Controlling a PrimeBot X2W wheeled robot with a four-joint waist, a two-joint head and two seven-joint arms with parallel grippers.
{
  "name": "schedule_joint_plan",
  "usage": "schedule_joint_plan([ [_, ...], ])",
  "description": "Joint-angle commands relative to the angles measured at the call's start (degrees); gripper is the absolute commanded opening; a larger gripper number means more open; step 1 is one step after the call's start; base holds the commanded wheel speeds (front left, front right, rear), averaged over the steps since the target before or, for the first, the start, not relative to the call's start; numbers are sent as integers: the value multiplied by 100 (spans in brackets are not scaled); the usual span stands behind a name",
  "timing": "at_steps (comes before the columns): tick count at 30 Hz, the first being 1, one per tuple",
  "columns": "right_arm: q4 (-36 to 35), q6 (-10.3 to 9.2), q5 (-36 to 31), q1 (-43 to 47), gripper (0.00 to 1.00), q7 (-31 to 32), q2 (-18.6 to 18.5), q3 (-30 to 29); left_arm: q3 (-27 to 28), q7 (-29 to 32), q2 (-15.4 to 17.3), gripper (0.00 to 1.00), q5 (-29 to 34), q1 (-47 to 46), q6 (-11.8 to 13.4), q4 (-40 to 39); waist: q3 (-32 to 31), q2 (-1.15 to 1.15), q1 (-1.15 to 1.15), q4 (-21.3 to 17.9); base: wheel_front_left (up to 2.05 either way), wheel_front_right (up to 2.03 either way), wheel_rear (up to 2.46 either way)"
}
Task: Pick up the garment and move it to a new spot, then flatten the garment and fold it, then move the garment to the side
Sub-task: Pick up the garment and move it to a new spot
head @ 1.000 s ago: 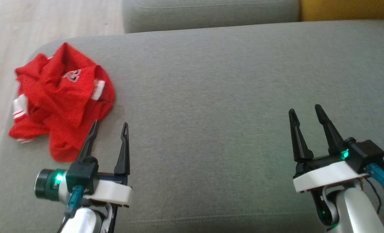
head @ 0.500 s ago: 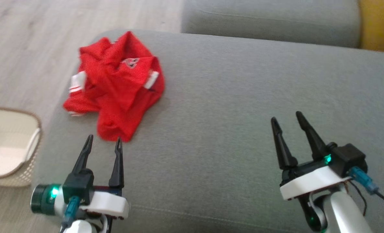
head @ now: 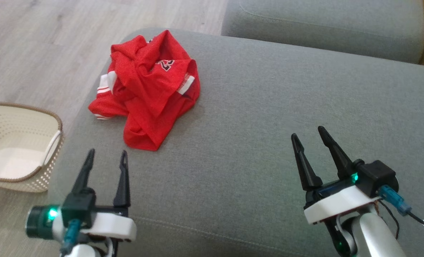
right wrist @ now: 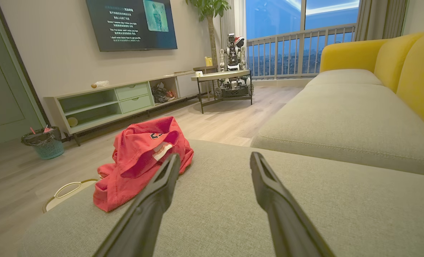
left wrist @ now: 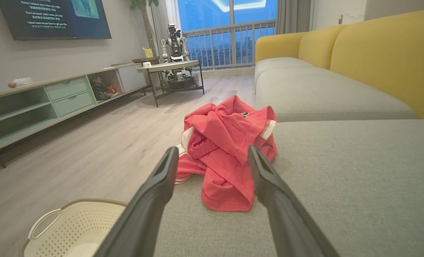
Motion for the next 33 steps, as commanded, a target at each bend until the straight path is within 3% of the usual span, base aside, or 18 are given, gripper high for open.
schedule_joint_plan([
  [1, -191, -1, 38, -124, 100, -54, -49, 120, 275, -46, 43, 100, 50, -249, 14, -263, 47, 0, 0, -61, 0, 0, 0],
  [7, -286, -1, -89, -319, 100, -54, -49, 75, 632, -46, 255, 100, -132, -565, -232, -397, 415, 0, 0, -270, 0, 0, 0],
  [13, -553, -1, -296, -694, 100, -54, -49, 26, 993, -24, 735, 100, -675, -1391, -1003, 136, 1055, 0, 0, -500, 0, 0, 0],
  [17, -733, -1, -397, -938, 100, -54, -49, 3, 1087, 447, 1126, 100, -1175, -2290, -1400, 821, 1454, 0, 0, -638, 0, 0, 0],
  [24, -952, -1, -484, -1214, 100, -54, -49, 60, 706, 1390, 1838, 100, -1758, -3660, -1563, 1987, 1974, 0, 0, -876, 0, 0, 0],
  [33, -1099, -1, -532, -1351, 100, -54, -49, 103, -424, 1952, 2477, 100, -2789, -4757, -1571, 3190, 2328, 0, 0, -1101, 0, 0, 0],
])
